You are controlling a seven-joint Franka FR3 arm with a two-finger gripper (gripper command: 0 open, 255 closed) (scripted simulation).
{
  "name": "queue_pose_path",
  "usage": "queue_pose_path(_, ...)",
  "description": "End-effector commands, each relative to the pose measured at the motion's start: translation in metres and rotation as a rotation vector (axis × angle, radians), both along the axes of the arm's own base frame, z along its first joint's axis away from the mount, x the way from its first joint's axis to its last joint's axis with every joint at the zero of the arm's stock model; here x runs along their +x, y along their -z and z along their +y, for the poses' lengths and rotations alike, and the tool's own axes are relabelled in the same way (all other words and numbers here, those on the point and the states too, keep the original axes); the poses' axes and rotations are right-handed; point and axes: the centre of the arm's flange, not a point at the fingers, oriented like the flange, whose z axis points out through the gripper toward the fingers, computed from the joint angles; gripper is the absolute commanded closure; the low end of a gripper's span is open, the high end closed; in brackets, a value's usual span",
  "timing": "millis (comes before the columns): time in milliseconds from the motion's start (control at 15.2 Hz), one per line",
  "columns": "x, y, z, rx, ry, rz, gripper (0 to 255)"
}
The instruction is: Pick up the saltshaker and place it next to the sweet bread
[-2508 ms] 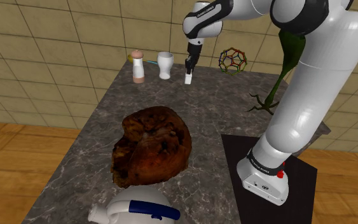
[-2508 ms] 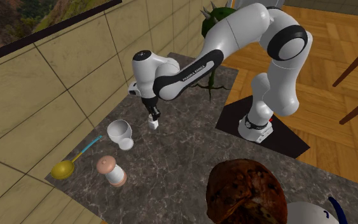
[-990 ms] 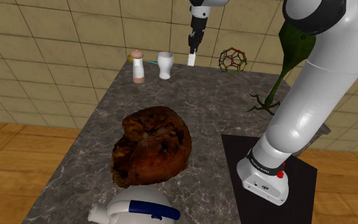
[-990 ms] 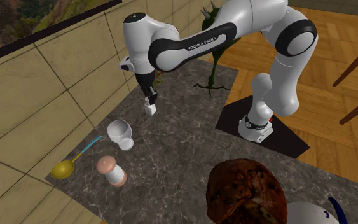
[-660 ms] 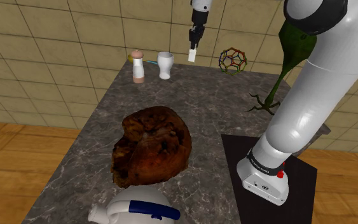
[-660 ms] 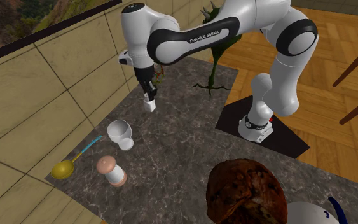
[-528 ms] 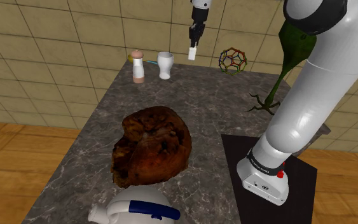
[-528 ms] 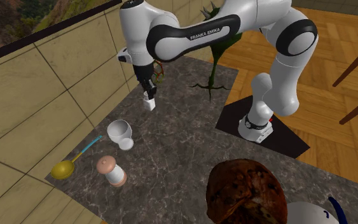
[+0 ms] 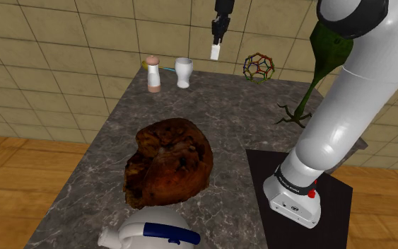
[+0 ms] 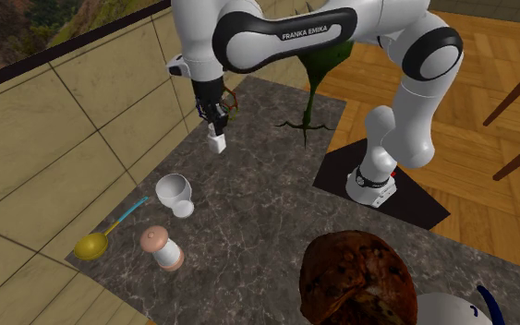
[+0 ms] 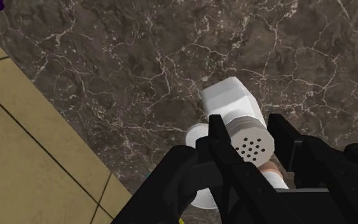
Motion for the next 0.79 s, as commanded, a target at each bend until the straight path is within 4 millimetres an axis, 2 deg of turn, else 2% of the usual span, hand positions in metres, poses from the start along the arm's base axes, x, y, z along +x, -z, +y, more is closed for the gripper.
queue_pose_path(0, -0.012, -0.003, 0.016, 0.0, 0.0, 0.0, 255)
queue_pose_path(726, -0.1, -0.003, 0.132, 0.0, 0.0, 0.0, 255)
